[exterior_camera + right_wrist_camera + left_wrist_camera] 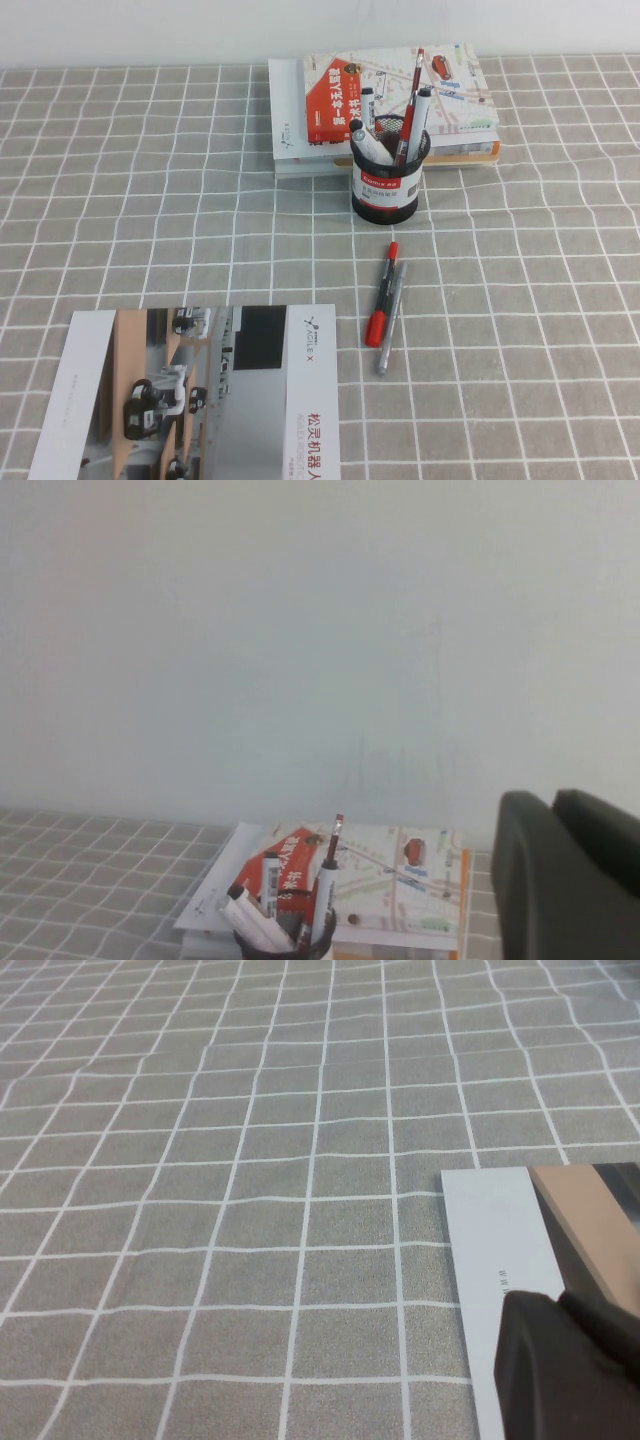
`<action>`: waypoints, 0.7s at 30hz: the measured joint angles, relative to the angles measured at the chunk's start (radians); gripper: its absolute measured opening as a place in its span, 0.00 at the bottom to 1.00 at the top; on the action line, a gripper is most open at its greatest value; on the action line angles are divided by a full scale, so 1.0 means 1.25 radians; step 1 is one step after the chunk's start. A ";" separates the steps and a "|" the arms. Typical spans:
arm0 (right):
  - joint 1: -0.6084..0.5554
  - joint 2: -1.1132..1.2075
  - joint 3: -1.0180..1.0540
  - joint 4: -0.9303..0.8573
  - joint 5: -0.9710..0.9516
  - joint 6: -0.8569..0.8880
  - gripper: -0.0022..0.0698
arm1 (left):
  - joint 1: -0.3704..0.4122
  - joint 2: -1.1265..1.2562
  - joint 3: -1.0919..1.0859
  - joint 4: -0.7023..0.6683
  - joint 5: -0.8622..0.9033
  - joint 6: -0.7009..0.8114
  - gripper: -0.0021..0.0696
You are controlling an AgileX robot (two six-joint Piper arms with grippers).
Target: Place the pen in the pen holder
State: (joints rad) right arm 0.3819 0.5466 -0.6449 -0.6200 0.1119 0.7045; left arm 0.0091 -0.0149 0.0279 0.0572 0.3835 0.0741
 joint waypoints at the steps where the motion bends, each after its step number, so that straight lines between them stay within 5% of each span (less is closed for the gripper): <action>1: 0.000 -0.036 0.011 0.001 0.012 0.000 0.01 | 0.000 0.000 0.000 0.000 0.000 0.000 0.02; 21: 0.000 -0.205 0.094 0.149 0.176 0.001 0.01 | 0.000 0.000 0.000 0.000 0.000 0.000 0.02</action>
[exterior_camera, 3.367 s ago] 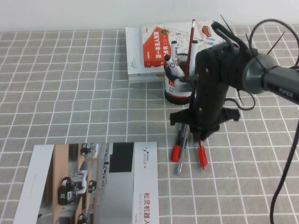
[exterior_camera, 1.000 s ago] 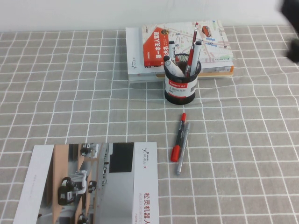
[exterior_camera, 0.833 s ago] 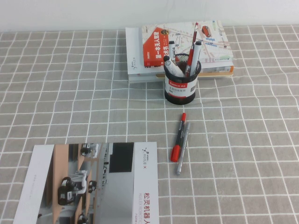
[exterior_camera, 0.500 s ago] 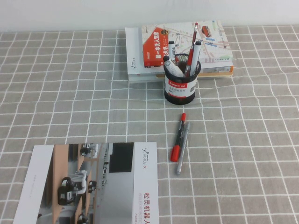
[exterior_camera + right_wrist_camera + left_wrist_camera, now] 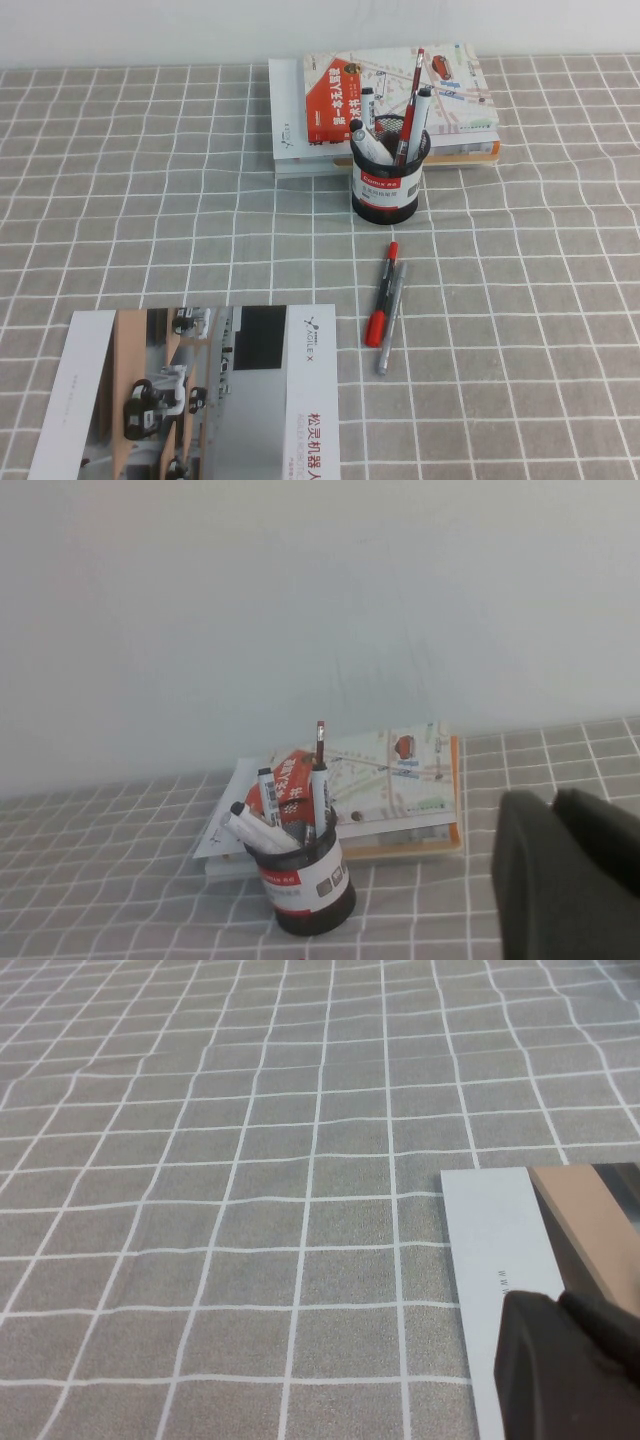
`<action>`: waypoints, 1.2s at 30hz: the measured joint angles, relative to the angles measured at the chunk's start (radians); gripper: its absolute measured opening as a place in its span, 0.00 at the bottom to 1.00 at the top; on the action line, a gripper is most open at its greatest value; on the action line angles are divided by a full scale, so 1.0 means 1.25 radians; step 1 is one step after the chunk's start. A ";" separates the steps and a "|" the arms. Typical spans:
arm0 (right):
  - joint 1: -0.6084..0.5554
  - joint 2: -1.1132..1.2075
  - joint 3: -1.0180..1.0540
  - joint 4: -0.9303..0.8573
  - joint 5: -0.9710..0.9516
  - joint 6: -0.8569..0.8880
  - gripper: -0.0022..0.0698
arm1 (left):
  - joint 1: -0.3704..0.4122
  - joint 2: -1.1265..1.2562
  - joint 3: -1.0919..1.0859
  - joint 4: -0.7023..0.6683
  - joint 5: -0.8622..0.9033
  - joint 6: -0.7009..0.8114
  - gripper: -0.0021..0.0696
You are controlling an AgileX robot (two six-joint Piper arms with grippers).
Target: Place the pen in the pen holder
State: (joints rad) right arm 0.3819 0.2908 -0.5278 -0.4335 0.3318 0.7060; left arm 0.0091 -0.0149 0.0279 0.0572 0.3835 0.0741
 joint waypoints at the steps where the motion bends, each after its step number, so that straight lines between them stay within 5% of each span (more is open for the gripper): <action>1: 0.000 0.000 0.000 0.001 0.003 0.000 0.01 | 0.000 0.000 0.000 0.000 0.000 0.000 0.02; 13: -0.003 -0.044 0.091 0.015 0.002 -0.175 0.01 | 0.000 0.000 0.000 0.000 0.000 0.000 0.02; 23: -0.202 -0.221 0.378 0.028 -0.249 -0.159 0.01 | 0.000 0.000 0.000 0.000 0.000 0.000 0.02; 29: -0.219 -0.227 0.414 0.035 -0.293 -0.147 0.01 | 0.000 0.000 0.000 0.000 0.000 0.000 0.02; 36: -0.219 -0.228 0.441 0.425 -0.265 -0.540 0.01 | 0.000 0.000 0.000 0.000 0.000 0.000 0.02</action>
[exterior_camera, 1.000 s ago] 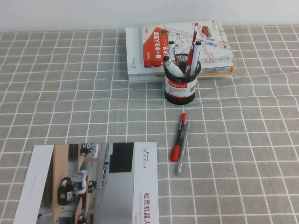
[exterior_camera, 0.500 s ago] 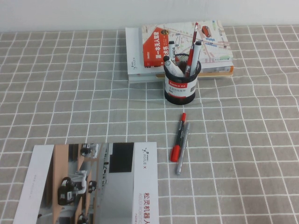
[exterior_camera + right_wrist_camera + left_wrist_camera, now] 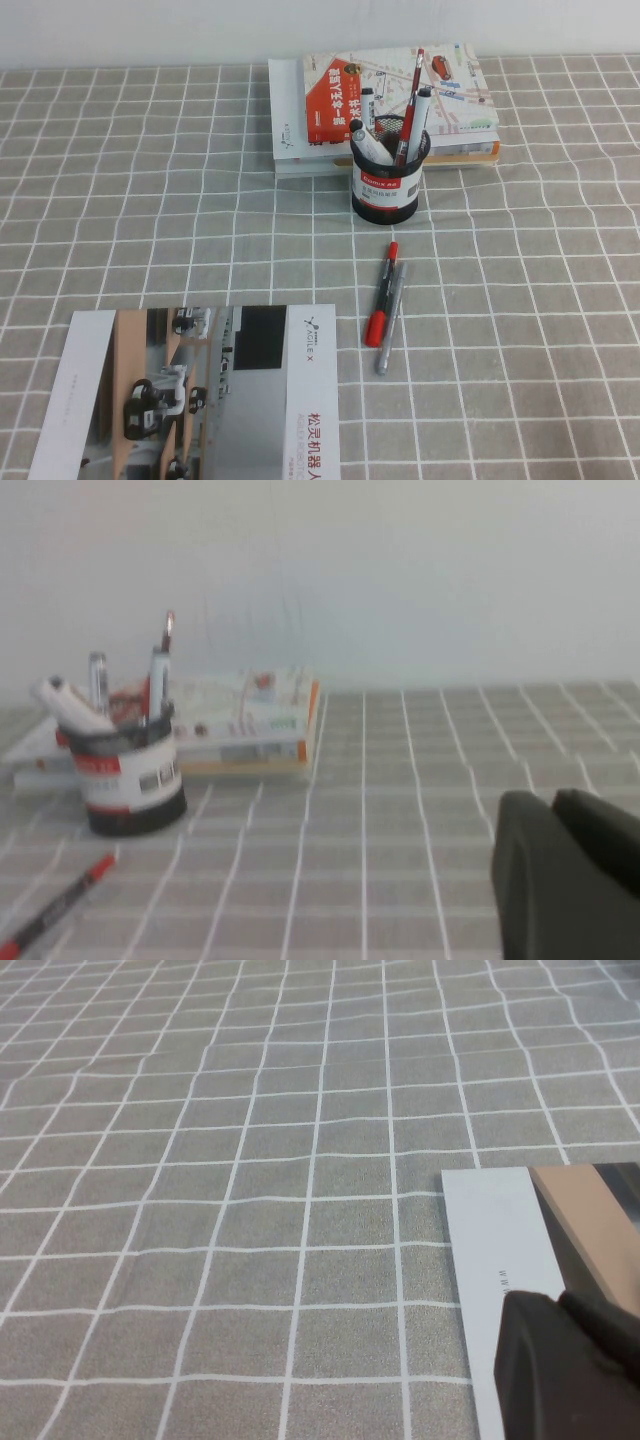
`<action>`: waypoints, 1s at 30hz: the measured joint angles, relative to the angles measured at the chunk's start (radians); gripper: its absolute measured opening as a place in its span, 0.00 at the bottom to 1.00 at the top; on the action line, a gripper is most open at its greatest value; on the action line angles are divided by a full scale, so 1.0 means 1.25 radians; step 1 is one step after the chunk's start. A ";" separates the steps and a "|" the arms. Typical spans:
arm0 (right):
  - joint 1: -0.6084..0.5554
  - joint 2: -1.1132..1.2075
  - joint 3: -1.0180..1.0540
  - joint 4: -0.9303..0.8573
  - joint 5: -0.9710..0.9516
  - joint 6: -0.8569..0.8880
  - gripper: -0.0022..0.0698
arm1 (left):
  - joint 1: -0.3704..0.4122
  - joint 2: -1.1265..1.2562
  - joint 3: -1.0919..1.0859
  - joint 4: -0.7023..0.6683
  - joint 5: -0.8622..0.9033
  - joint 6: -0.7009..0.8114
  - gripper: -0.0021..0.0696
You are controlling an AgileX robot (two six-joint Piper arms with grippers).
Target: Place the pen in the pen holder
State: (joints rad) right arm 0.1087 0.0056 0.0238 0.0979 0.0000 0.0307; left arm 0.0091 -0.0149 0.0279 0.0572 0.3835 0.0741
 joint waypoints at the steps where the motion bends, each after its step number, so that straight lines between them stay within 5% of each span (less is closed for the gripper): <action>1: 0.000 0.000 0.001 0.058 0.024 -0.068 0.01 | 0.000 0.000 0.000 0.000 0.000 0.000 0.02; 5: 0.000 -0.009 0.003 0.089 0.110 -0.130 0.01 | 0.000 0.000 0.000 0.000 0.000 0.000 0.02; 12: 0.000 -0.011 0.003 -0.023 0.294 -0.017 0.01 | 0.000 0.000 0.000 0.000 0.000 0.000 0.02; 30: 0.000 -0.011 0.003 -0.026 0.299 -0.005 0.01 | 0.000 0.000 0.000 0.000 0.000 0.000 0.02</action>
